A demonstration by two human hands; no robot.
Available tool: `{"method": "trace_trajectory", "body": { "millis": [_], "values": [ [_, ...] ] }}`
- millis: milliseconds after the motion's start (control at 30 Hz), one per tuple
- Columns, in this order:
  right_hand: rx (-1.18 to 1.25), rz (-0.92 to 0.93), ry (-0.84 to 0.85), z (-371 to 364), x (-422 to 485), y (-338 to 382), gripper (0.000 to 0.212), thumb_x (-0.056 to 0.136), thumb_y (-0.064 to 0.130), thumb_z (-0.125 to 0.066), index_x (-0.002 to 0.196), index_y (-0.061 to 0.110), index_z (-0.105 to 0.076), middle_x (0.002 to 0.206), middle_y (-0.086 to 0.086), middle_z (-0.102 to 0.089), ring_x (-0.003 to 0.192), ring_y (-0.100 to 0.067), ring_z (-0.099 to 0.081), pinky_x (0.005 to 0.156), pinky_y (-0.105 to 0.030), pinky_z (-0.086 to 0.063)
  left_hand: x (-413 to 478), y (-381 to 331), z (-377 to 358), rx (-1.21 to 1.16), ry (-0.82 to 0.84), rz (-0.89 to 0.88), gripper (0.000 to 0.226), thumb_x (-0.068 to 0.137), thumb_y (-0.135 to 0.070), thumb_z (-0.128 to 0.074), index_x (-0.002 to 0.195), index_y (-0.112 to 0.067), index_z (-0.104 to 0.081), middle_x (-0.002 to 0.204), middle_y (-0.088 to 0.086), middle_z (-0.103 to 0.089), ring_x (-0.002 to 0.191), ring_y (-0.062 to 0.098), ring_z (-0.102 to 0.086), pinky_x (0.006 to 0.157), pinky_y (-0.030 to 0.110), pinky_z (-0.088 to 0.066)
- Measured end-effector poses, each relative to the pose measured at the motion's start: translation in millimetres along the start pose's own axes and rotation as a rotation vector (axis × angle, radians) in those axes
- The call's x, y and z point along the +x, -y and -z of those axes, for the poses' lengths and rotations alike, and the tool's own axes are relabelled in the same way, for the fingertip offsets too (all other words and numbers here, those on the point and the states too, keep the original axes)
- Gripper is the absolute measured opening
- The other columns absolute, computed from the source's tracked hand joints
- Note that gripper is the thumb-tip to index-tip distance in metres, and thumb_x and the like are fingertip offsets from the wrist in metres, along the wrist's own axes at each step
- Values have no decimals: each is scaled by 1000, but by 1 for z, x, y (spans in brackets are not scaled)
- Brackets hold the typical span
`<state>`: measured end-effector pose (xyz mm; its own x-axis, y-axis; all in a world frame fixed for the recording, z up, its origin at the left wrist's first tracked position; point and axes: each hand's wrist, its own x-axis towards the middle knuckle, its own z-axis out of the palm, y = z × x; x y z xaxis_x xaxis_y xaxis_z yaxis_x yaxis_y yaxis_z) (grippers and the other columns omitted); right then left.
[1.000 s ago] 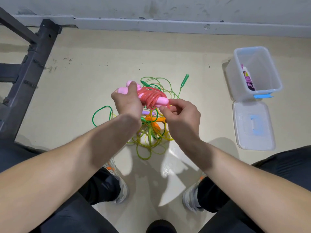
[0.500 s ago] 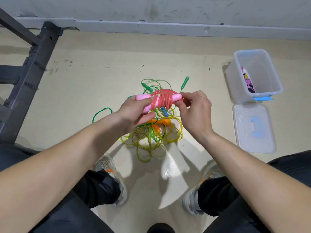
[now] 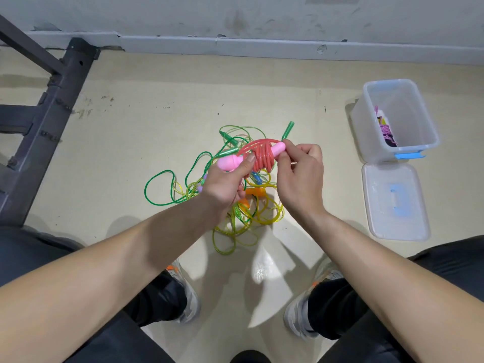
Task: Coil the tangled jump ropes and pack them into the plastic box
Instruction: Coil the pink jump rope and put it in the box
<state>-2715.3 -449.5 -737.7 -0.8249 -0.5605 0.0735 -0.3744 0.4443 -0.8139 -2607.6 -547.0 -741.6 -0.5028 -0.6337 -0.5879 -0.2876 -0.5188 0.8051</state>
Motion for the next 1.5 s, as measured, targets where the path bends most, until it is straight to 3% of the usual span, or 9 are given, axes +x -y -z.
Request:
{"method": "trace_trajectory", "body": {
  "millis": [100,233,333,467,533,900,1167,1333,1500],
  "values": [
    [89,-100,-35,-1,-2,2,32,101,27,-50,120,18,-73,103,-4,-60,98,-1,-50,93,-27,-46,5,4,0,18,-68,-71,58,65,-68,-79,100,-23,-71,95,38,-62,61,24,-47,49,24,-38],
    [228,-188,-111,2,-2,11,23,95,29,-65,114,23,-76,103,3,-68,90,4,-62,86,-19,-51,6,10,-5,-5,-120,-143,86,60,-68,-80,117,-6,-62,83,20,-58,67,27,-53,45,23,-39],
    [335,-228,-129,4,0,19,20,91,30,-71,109,24,-78,100,8,-71,88,-7,-69,87,-29,-55,8,9,-4,-63,-84,-159,77,66,-62,-81,113,-4,-63,69,6,-51,71,30,-51,46,23,-36],
    [303,-135,-129,8,-3,21,19,92,27,-71,109,22,-78,97,7,-68,86,-2,-67,82,-21,-53,3,5,-4,-152,-8,-64,23,85,-42,-77,74,-23,-70,66,0,-48,71,25,-44,43,20,-33],
    [243,-36,-119,8,-5,18,18,93,27,-70,110,22,-77,94,6,-65,85,-4,-67,78,-19,-52,1,4,-3,-187,15,-36,30,93,-34,-72,65,-23,-67,65,0,-45,65,20,-40,42,19,-32],
    [-40,332,-173,5,-4,1,18,95,10,-65,110,6,-74,91,-9,-61,78,-22,-63,75,-27,-49,0,-1,-5,-296,93,36,17,97,-33,-65,101,-18,-60,105,7,-46,66,20,-36,40,20,-30],
    [-51,331,-139,0,-10,4,21,92,2,-64,110,3,-74,94,-12,-62,84,-20,-61,79,-15,-39,6,2,-2,-332,40,55,18,94,-34,-69,91,-20,-58,96,10,-51,70,22,-37,40,20,-31],
    [-43,319,-115,-2,-14,7,24,89,-3,-63,110,2,-74,94,-12,-63,87,-22,-62,83,-7,-35,8,6,0,-340,52,34,45,79,-42,-77,112,-18,-59,111,5,-56,70,21,-38,40,20,-33],
    [-4,267,-84,-7,-23,9,39,86,-6,-54,121,2,-70,102,-11,-63,97,-15,-56,88,-3,-33,7,5,3,-356,88,5,35,92,-39,-72,104,-8,-58,109,17,-63,69,20,-35,41,18,-34]
  ]
}}
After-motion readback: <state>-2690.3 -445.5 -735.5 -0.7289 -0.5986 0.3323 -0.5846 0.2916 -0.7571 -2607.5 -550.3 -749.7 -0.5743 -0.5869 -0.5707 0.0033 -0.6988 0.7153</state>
